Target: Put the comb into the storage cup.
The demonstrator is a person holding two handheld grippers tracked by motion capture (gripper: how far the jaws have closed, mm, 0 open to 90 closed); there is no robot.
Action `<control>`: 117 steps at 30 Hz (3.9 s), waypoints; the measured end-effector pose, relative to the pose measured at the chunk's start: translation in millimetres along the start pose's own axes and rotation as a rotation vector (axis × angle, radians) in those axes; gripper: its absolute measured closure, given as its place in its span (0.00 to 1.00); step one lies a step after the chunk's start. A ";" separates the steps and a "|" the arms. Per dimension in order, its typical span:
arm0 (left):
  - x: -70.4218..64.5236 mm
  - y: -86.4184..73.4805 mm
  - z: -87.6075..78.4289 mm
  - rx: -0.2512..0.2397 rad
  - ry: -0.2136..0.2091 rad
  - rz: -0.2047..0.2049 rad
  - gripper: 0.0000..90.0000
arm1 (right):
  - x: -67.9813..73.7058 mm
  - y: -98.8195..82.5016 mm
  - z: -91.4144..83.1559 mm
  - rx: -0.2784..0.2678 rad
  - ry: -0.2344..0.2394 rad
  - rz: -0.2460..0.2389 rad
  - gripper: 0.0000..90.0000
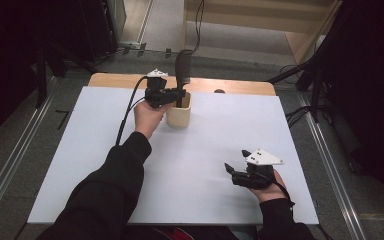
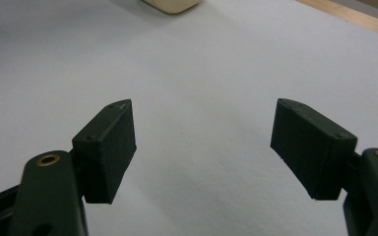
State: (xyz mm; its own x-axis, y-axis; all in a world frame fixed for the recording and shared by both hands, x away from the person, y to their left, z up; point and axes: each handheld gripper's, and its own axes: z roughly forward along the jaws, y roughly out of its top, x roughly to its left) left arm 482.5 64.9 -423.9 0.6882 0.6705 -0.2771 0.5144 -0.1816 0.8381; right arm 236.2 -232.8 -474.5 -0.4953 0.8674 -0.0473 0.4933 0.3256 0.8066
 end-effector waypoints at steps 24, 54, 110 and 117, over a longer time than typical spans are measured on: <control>10.7 0.6 -14.8 0.013 0.002 -0.054 0.50 | -0.2 1.0 0.4 -0.005 -0.002 -0.007 0.26; 21.8 -9.6 -53.8 0.066 -0.037 -0.118 0.39 | -0.8 1.5 0.0 -0.001 -0.002 -0.007 0.26; 1.6 -63.8 -99.8 0.128 -0.128 -0.119 0.33 | -1.4 0.0 1.8 0.021 0.004 -0.007 0.26; -3.2 -70.0 -108.5 0.153 -0.128 -0.106 0.33 | -1.3 0.1 1.5 0.022 0.009 -0.008 0.26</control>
State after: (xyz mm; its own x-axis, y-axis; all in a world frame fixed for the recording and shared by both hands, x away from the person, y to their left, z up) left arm 388.8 153.5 -430.8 0.6808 0.5962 -0.4254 0.6520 -0.2286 0.7229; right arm 238.0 -233.4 -475.2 -0.5055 0.8615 -0.0486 0.5045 0.3407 0.7933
